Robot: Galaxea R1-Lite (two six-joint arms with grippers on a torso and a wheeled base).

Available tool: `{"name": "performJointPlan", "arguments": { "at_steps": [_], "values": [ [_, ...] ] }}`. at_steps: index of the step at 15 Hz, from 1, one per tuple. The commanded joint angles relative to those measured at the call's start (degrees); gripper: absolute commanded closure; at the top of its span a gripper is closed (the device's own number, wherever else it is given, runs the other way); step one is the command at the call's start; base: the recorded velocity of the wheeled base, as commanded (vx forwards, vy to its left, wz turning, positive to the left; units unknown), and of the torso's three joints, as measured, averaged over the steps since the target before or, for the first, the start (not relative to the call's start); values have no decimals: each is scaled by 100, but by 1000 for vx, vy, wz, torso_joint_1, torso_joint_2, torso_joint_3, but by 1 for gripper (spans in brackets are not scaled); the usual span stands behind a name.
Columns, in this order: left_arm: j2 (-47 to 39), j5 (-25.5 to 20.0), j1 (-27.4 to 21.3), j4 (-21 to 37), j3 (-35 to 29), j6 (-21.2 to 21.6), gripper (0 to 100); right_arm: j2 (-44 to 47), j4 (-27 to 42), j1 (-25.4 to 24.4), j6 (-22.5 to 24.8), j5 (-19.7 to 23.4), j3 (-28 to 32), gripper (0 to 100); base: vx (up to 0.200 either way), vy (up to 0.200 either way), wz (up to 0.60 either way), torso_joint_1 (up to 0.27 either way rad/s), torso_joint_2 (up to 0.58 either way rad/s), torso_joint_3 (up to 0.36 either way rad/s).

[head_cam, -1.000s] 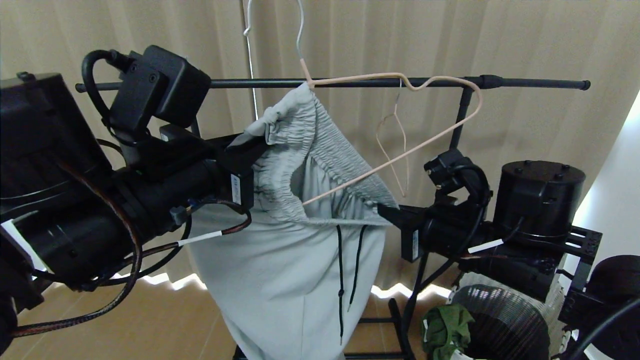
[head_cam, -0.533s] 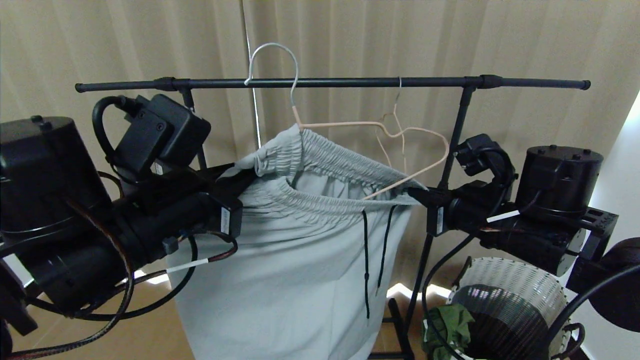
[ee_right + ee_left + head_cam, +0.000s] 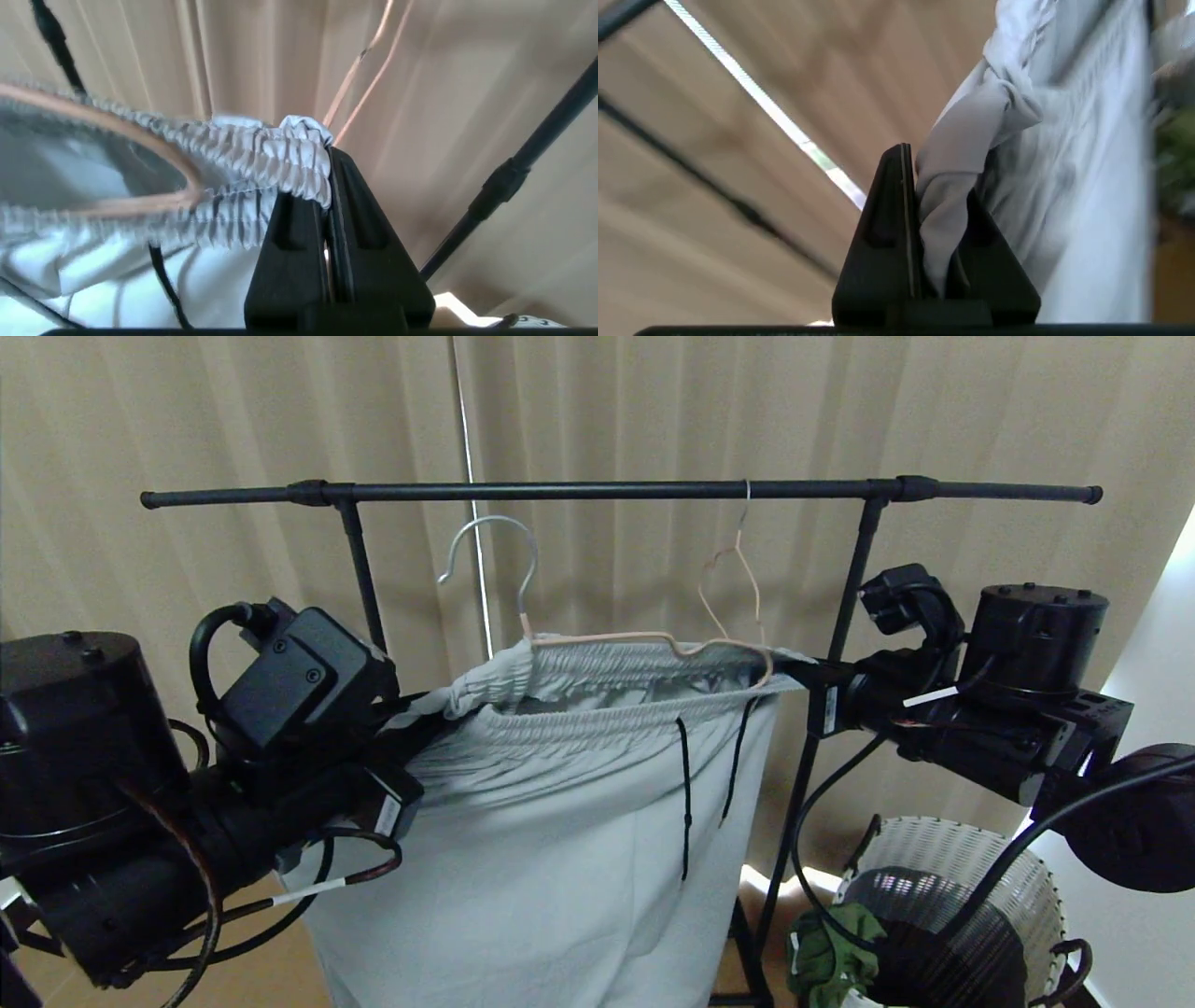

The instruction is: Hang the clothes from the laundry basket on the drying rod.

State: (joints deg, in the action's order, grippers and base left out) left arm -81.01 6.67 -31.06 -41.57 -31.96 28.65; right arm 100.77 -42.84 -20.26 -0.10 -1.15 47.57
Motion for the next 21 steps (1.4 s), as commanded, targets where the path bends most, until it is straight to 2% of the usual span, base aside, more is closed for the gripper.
{"name": "performJointPlan", "arguments": {
  "at_steps": [1,6,9,12,14,15,19,21],
  "values": [
    [23,1,267,9,182,273,100,39,4,22,1,-8,33,100,0,0,0,0,0,0],
    [-20,28,320,9,191,326,100,-31,12,-101,98,0,-46,100,0,0,0,0,0,0],
    [-231,634,294,-44,-3,220,100,-444,56,-857,484,-8,-476,100,0,0,0,0,0,0],
    [-354,819,215,-44,-143,132,100,-593,74,-1076,959,-17,-617,100,0,0,0,0,0,0],
    [-381,862,188,-44,-205,-35,100,-690,144,-1164,968,-17,-731,100,0,0,0,0,0,0],
    [-390,871,144,-44,-223,-87,100,-708,153,-1164,968,-17,-767,0,0,0,0,0,0,0],
    [-398,862,109,-79,-258,-219,100,-892,74,-1164,950,-17,-1039,0,0,0,0,0,0,0],
    [-425,845,109,-141,-275,-219,100,-1103,65,-1164,941,35,-1364,0,0,0,0,0,0,0]
  ]
}}
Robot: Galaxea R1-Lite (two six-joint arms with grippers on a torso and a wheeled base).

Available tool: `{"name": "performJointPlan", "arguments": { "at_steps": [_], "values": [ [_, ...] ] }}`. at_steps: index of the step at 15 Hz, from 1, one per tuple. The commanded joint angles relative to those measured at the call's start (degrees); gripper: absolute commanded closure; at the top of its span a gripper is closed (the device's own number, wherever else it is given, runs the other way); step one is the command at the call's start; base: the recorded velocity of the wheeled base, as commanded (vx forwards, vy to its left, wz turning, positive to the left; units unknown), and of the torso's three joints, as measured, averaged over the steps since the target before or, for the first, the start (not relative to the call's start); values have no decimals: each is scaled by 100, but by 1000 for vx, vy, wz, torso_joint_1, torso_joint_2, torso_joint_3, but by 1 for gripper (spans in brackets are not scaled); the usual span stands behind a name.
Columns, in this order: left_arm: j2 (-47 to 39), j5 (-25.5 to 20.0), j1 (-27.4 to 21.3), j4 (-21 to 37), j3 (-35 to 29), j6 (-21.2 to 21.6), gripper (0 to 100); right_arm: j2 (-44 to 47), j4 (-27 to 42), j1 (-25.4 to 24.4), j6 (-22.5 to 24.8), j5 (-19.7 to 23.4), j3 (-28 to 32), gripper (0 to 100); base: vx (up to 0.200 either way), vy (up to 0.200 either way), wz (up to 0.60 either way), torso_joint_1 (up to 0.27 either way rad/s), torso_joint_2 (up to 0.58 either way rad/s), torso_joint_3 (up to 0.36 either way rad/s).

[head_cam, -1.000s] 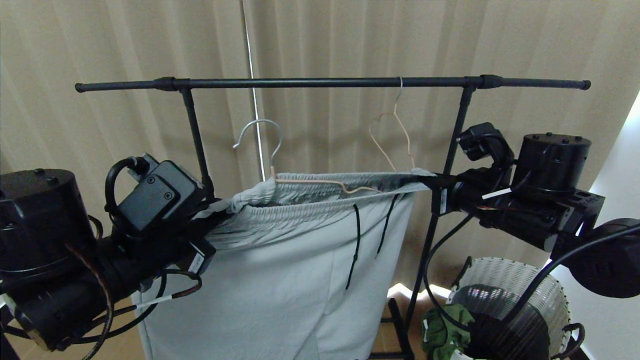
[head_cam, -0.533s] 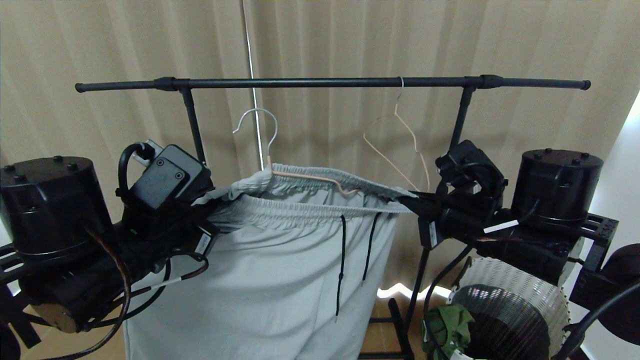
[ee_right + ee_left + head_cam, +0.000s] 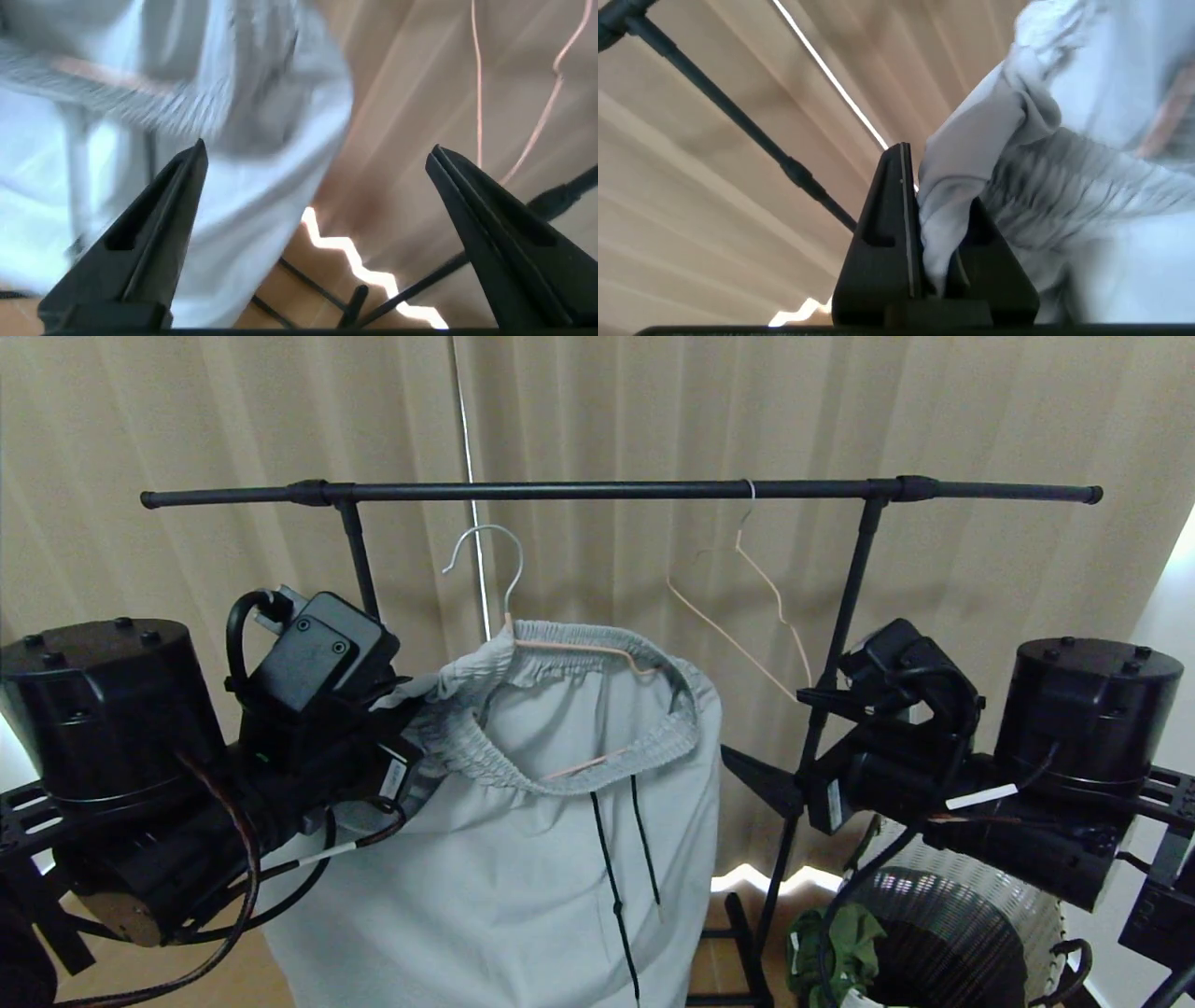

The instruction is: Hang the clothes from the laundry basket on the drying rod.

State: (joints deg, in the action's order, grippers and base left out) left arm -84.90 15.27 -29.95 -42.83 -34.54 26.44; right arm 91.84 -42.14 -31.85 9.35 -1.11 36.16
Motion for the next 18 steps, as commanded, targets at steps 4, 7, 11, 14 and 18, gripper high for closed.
{"name": "performJointPlan", "arguments": {
  "at_steps": [4,7,11,14,18],
  "values": [
    [-220,-33,-81,-253,-36,-104,100,-641,-4,13,67,445,-267,0,0,0,0,0,0,0],
    [-168,-77,-389,-279,17,-201,100,-430,22,-5,375,480,295,0,0,0,0,0,0,0],
    [-176,-77,-556,-279,35,-60,100,211,101,-172,735,480,1078,0,0,0,0,0,0,0],
    [-115,-235,-564,-305,35,300,100,598,101,-295,788,471,1385,0,0,0,0,0,0,0],
    [-53,-657,-564,-420,79,590,100,747,110,-480,832,471,1464,0,0,0,0,0,0,0]
  ]
}}
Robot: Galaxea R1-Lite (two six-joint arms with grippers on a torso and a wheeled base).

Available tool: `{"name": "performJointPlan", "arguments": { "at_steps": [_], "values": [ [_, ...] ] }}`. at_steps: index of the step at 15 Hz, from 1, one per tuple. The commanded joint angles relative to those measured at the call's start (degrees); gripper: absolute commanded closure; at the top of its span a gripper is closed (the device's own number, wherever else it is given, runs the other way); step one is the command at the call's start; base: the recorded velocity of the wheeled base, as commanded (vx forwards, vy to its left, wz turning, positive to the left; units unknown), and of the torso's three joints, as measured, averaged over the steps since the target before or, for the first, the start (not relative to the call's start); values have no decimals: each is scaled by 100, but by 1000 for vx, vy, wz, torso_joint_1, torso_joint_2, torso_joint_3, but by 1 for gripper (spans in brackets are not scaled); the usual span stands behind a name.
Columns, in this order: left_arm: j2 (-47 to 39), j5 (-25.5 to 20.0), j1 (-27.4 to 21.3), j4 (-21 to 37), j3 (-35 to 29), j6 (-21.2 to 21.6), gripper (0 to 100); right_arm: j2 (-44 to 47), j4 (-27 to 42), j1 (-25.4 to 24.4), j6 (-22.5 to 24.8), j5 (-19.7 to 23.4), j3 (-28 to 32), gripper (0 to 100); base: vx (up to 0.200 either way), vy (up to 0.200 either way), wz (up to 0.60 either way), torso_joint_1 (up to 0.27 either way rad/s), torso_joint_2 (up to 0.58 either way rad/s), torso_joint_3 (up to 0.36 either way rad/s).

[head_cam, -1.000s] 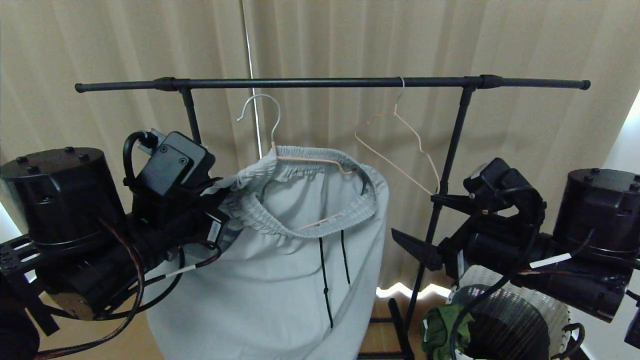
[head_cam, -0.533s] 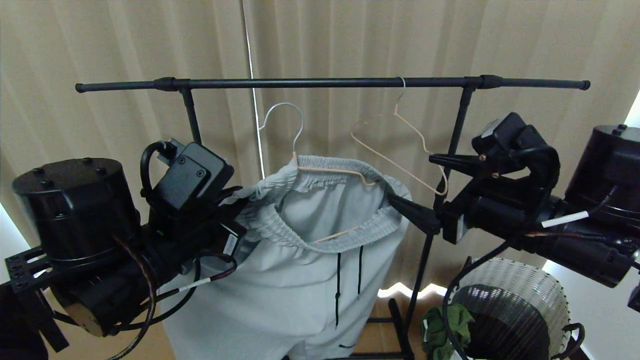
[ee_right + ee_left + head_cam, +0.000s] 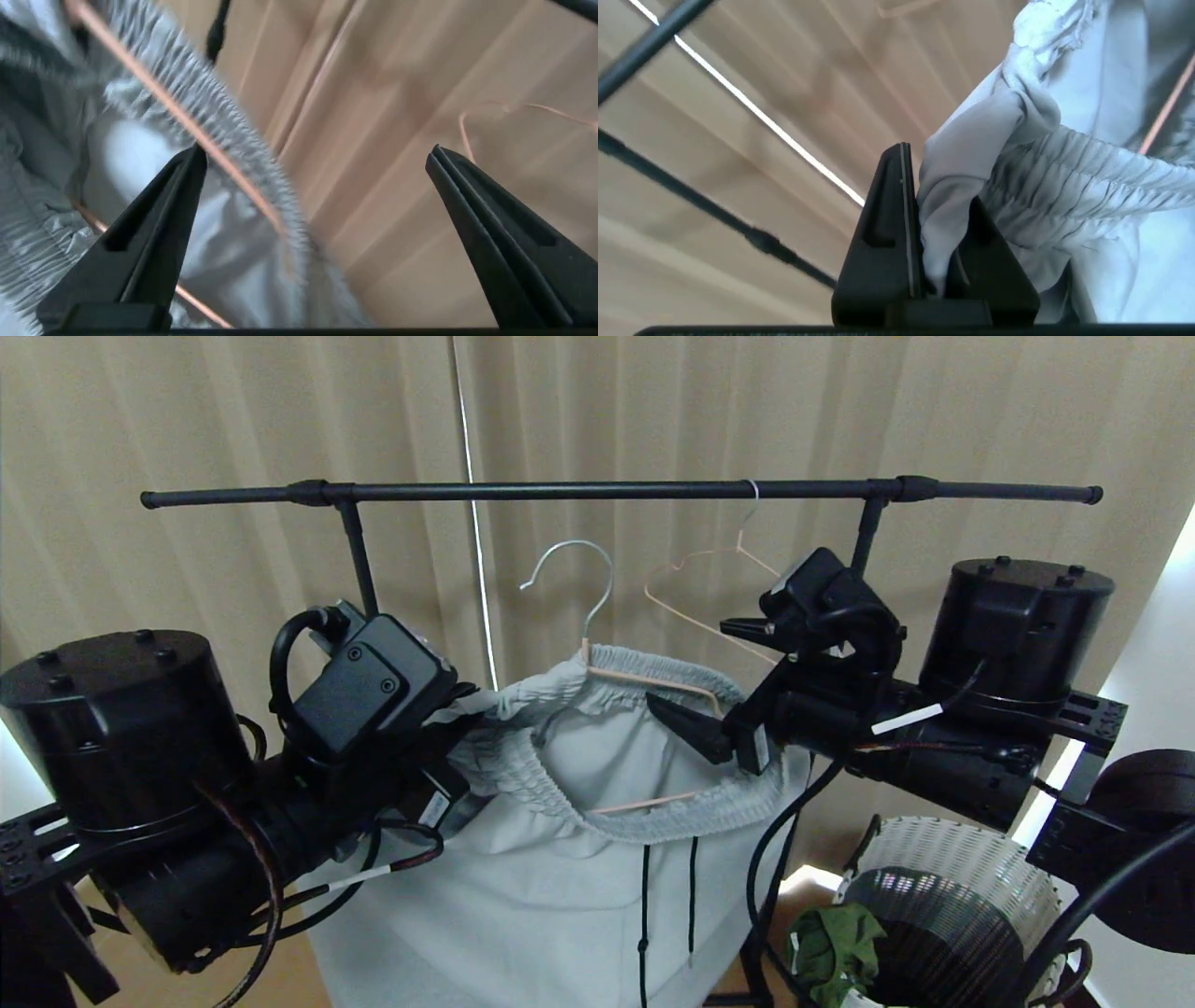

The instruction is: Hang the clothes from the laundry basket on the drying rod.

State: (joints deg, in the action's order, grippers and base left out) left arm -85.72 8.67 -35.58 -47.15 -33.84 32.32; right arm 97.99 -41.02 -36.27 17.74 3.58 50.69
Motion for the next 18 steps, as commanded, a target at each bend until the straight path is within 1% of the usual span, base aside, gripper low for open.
{"name": "performJointPlan", "arguments": {
  "at_steps": [1,5,6,15,17,18],
  "values": [
    [38,-14,-54,-75,35,11,100,194,-2,-38,107,2,11,0,0,0,0,0,0,0],
    [38,-23,-80,-101,35,99,100,194,-2,-38,133,-7,11,0,0,0,0,0,0,0],
    [65,-23,-89,-101,53,99,100,203,-2,-38,133,-7,2,100,0,0,0,0,0,0],
    [91,-5,-80,-277,220,64,100,186,-29,-38,133,-24,-42,100,0,0,0,0,0,0],
    [100,12,-80,-277,238,20,100,159,-38,-38,133,-24,-59,100,0,0,0,0,0,0],
    [100,12,-80,-277,238,-76,100,150,-55,-38,133,-24,-59,100,0,0,0,0,0,0]
  ]
}}
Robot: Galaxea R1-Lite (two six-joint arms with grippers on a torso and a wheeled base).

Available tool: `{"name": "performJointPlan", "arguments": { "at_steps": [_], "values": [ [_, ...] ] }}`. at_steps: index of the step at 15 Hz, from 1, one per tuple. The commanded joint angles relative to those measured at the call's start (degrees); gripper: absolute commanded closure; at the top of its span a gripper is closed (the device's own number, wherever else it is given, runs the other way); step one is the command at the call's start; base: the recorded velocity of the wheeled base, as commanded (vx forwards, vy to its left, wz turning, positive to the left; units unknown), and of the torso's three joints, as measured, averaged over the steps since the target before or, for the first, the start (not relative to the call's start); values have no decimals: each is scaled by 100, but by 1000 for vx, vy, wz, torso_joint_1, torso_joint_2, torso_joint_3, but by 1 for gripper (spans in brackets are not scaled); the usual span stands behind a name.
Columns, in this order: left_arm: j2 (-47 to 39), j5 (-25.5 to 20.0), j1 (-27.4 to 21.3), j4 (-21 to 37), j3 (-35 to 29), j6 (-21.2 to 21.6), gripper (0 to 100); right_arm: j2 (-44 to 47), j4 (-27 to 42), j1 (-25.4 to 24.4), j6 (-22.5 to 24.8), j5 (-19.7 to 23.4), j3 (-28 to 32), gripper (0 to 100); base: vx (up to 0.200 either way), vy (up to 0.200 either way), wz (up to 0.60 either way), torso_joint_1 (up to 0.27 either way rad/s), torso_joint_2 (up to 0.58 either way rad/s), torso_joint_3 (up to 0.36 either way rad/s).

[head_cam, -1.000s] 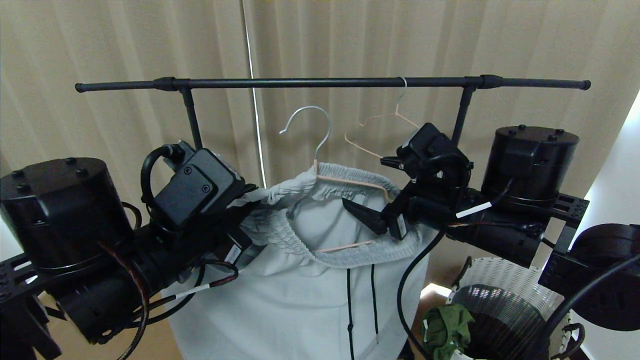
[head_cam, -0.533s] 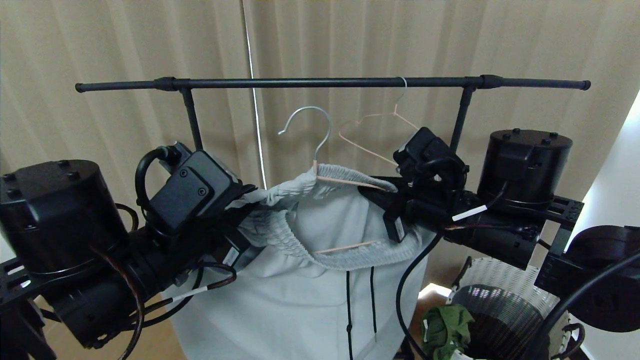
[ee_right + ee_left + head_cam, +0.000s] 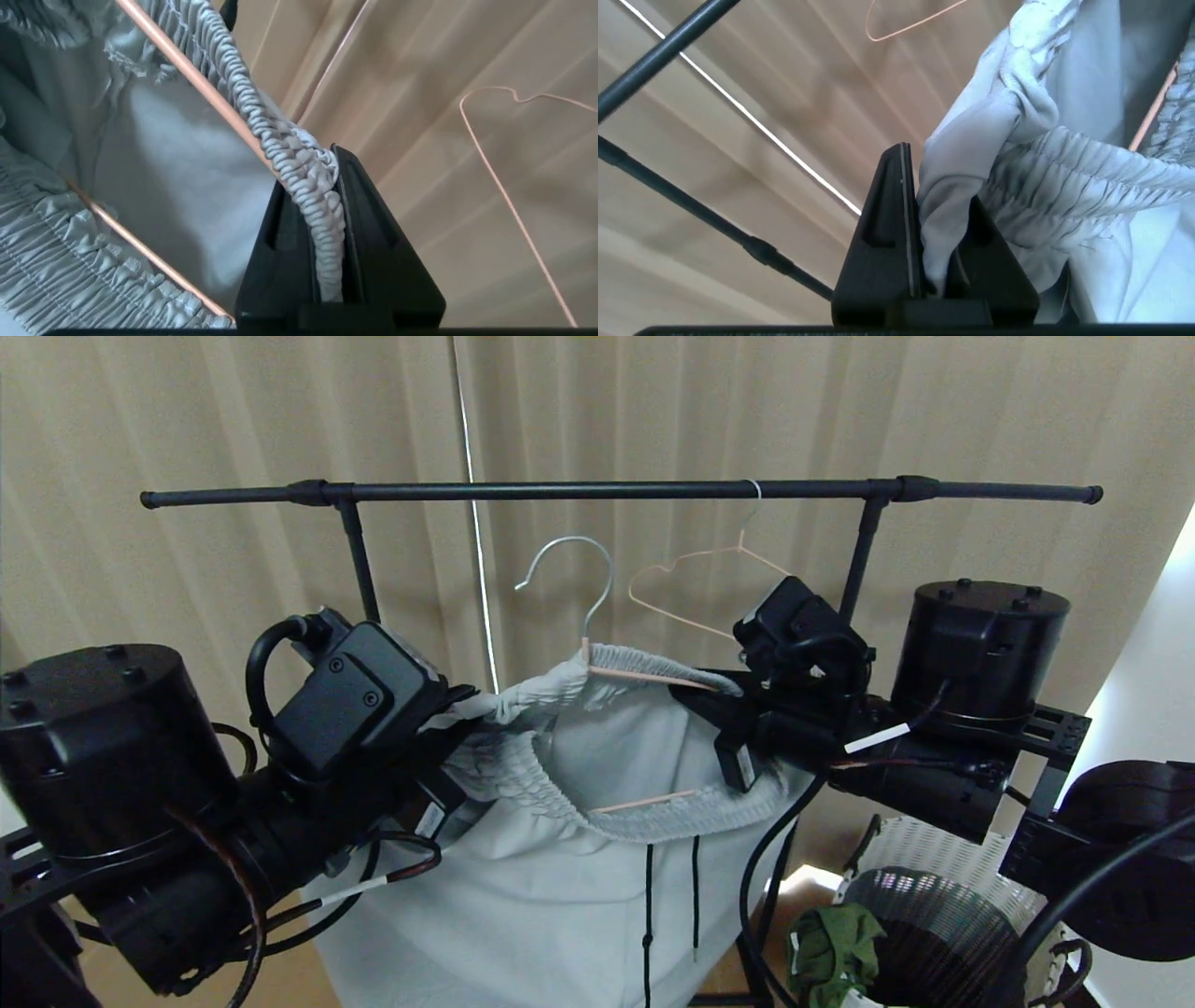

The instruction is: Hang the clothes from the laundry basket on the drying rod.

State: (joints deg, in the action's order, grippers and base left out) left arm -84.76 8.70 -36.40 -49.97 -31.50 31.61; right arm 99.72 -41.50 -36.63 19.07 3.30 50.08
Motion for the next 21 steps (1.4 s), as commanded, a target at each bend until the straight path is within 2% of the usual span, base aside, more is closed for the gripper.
{"name": "performJointPlan", "arguments": {
  "at_steps": [1,4,7,8,10,14,21],
  "values": [
    [3,0,1,5,12,-129,0,-49,-8,-2,1,-5,2,100,0,0,0,0,0,0],
    [170,-27,1,5,179,-410,0,-155,-16,95,1,-67,-16,100,0,0,0,0,0,0],
    [531,-115,-16,-101,513,-1043,0,-339,-43,376,1,-137,-130,100,0,0,0,0,0,0],
    [733,-352,-34,-110,689,-1456,0,-506,-51,649,-8,-181,-156,100,0,0,0,0,0,0],
    [803,-361,-25,-110,839,-1465,0,-752,-69,930,-17,-190,-235,100,0,0,0,0,0,0],
    [759,-343,45,-110,953,-1517,0,-1271,-60,1070,-35,-172,-227,100,0,0,0,0,0,0],
    [610,-378,713,-101,962,-1535,0,-1587,-60,1053,-114,-111,-271,100,0,0,0,0,0,0]
  ]
}}
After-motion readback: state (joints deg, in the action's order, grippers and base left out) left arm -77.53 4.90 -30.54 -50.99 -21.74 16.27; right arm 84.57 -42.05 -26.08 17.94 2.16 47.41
